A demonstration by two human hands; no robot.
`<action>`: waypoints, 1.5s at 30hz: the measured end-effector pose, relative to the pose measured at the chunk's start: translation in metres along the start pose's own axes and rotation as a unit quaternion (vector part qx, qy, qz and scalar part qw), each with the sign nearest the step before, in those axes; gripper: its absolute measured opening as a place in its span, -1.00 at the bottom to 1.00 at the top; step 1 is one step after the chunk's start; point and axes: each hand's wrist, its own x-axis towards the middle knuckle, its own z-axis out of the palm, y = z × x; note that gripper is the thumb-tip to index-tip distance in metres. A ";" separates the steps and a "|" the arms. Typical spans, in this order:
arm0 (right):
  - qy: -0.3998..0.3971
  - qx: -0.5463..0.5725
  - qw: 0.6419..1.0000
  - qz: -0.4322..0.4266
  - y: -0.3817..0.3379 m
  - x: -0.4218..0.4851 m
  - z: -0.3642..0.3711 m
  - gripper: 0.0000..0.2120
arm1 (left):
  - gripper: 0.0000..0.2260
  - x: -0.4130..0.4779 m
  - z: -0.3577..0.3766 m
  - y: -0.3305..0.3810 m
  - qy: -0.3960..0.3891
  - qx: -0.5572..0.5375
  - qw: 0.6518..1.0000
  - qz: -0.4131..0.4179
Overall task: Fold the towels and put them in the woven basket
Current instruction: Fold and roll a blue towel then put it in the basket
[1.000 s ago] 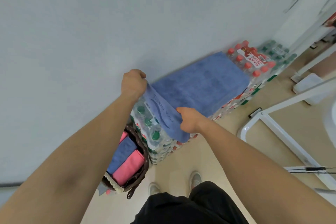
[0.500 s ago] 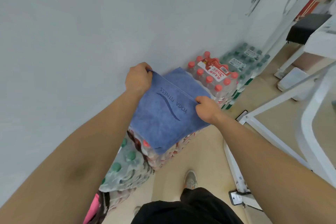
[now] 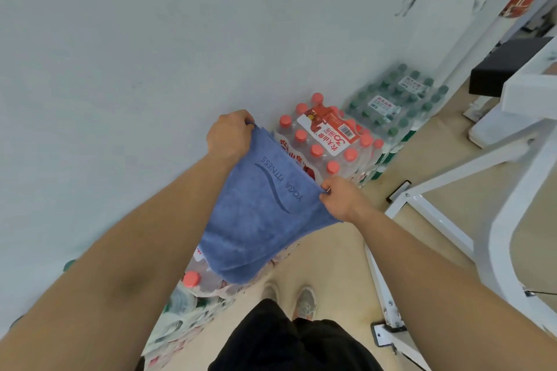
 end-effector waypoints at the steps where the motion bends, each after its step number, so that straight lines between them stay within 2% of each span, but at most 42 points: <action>1: 0.002 -0.010 1.000 0.010 0.001 0.004 0.001 -0.77 | -0.81 0.004 0.003 0.000 -0.004 0.012 1.000 0.006; 6: -0.006 -0.036 0.998 0.047 0.004 0.018 0.005 -0.82 | -0.83 0.020 0.018 0.002 -0.021 0.077 0.996 0.037; 9: -0.024 -0.036 0.997 0.058 0.004 0.026 0.009 -0.80 | -0.83 0.031 0.028 0.000 -0.018 0.137 0.987 0.083; 11: -0.033 -0.047 0.996 0.061 0.002 0.030 0.011 -0.87 | -0.83 0.038 0.036 -0.005 -0.027 0.165 0.979 0.115; 15: 0.042 -0.043 0.997 0.048 -0.013 0.042 0.009 -0.94 | -0.83 0.048 0.050 -0.015 -0.067 0.183 0.969 0.153; 18: 0.074 -0.042 0.996 0.004 -0.031 0.056 0.006 -0.88 | -0.82 0.050 0.056 -0.020 -0.098 0.148 0.972 0.153; 22: 0.073 -0.046 0.995 -0.048 -0.058 0.077 0.005 -0.87 | -0.78 0.051 0.061 -0.022 -0.119 0.096 0.983 0.105; 25: 0.058 -0.025 0.996 -0.065 -0.073 0.094 0.007 -0.83 | -0.70 0.050 0.062 -0.021 -0.111 0.048 0.988 0.096; 32: 0.078 0.024 0.994 -0.075 -0.100 0.124 0.007 -0.71 | -0.72 0.040 0.062 -0.024 -0.069 -0.038 0.992 0.101; 35: 0.072 0.090 0.986 -0.120 -0.107 0.128 0.003 -0.79 | -0.78 0.037 0.056 -0.027 -0.064 -0.101 0.990 0.074; 41: 0.048 0.173 0.973 -0.144 -0.113 0.127 0.000 -0.91 | -0.93 0.025 0.040 -0.031 -0.055 -0.232 0.970 0.041; 45: 0.051 0.202 0.965 -0.156 -0.117 0.120 -0.002 -0.90 | -0.89 0.016 0.031 -0.028 -0.043 -0.283 0.958 0.017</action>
